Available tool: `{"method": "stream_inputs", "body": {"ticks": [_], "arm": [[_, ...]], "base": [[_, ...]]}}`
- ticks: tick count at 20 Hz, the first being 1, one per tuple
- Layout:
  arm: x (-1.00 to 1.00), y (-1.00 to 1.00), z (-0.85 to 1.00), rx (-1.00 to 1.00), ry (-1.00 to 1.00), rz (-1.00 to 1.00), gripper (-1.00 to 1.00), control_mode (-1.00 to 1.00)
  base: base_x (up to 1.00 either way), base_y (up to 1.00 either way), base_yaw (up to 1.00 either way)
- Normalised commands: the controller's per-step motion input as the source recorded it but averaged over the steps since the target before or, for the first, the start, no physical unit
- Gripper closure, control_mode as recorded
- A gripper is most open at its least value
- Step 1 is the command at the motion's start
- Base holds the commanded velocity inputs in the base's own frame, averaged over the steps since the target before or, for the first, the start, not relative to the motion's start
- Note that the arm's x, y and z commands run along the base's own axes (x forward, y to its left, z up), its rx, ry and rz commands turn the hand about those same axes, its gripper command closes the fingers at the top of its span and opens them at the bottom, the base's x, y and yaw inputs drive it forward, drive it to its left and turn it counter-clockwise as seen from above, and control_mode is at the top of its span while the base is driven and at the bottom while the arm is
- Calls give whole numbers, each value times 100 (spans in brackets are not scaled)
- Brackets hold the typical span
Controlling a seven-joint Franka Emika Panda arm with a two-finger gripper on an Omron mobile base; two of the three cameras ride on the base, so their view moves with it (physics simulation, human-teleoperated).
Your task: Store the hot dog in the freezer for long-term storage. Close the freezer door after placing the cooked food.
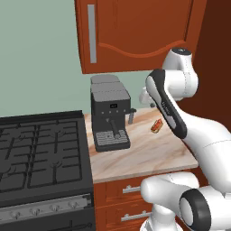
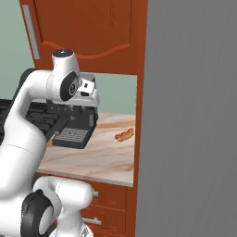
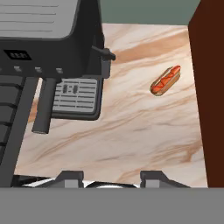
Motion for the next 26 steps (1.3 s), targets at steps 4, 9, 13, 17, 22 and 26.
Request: {"method": "stream_inputs", "body": {"ticks": [4,9,13,17,22,26], "arm": [[0,-2,-3,-1,0,-7,-100,-100],[17,0,-33,-8,0,-29,-100,-100],[9,-23,-64,-2,-1,-33,-100,-100],[0,-32,-59,0,-1,-25,-100,-100],[17,-34,-26,0,-4,-9,-100,-100],[47,-22,-6,1,2,-5,-100,-100]], "base": [[0,0,0],[0,0,0],[0,0,0],[0,0,0],[0,0,0],[0,0,0]]}}
